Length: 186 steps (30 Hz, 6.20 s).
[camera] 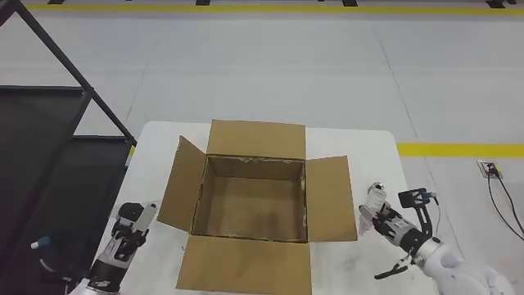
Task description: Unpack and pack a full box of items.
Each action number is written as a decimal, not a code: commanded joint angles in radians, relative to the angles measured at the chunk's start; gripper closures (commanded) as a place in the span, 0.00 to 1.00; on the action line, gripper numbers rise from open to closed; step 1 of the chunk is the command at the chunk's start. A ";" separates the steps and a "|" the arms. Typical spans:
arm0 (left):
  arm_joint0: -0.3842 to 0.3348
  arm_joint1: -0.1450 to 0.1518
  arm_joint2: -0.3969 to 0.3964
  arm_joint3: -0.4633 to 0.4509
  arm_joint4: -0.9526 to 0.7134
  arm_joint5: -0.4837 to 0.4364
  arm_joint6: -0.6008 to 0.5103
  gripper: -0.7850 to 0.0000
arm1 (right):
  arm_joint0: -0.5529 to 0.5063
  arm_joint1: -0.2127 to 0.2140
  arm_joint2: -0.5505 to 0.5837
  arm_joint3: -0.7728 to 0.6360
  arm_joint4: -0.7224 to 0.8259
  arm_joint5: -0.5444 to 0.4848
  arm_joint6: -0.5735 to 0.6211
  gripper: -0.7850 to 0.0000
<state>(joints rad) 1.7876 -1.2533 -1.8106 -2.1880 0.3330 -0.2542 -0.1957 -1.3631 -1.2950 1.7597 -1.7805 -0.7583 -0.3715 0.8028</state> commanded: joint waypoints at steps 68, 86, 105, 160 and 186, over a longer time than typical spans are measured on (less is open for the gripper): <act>0.030 0.000 -0.005 -0.012 0.028 -0.009 0.011 0.00 | 0.441 0.023 -0.386 0.431 -0.396 0.507 0.349 0.58; 0.041 0.001 -0.022 -0.010 0.018 -0.026 0.009 0.00 | 0.381 0.031 -0.357 0.370 -0.348 0.494 0.271 0.52; 0.059 0.001 -0.055 -0.015 -0.016 -0.063 0.025 0.00 | 0.130 0.058 -0.158 0.178 -0.023 0.246 0.024 0.59; 0.067 -0.013 -0.236 -0.021 -0.225 -0.086 0.073 0.00 | 0.314 0.060 -0.438 0.547 0.101 -0.291 -0.400 0.00; 0.046 -0.014 -0.218 -0.028 -0.191 -0.061 0.036 0.00 | 0.044 0.098 -0.294 0.133 -0.099 0.132 -0.281 0.00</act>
<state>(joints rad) 1.8336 -1.2672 -2.0289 -2.2164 0.1423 -0.3153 -0.1599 -1.3218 -1.1968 1.4721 -1.6496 -0.8503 -0.2348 0.5207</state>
